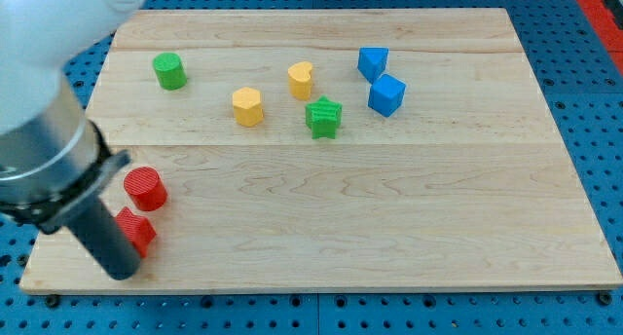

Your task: Slide the red star to the bottom right of the red circle

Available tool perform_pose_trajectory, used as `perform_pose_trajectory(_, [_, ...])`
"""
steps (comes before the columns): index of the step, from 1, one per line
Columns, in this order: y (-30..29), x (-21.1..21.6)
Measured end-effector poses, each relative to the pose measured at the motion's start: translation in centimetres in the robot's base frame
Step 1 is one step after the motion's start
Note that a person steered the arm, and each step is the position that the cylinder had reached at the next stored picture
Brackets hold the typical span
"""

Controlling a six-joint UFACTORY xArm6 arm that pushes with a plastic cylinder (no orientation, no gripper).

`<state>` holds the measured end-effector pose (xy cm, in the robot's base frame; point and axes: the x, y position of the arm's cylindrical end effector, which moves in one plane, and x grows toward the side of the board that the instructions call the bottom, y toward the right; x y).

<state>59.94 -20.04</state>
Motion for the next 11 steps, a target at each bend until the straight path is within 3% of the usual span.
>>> perform_pose_trajectory(2, [-3.8,-7.9])
perform_pose_trajectory(3, [-4.2,-9.5])
perform_pose_trajectory(4, [-7.5,-3.4])
perform_pose_trajectory(5, [-6.0,0.1])
perform_pose_trajectory(7, [-4.0,-7.8])
perform_pose_trajectory(9, [3.6,-1.6])
perform_pose_trajectory(11, [5.1,-5.3])
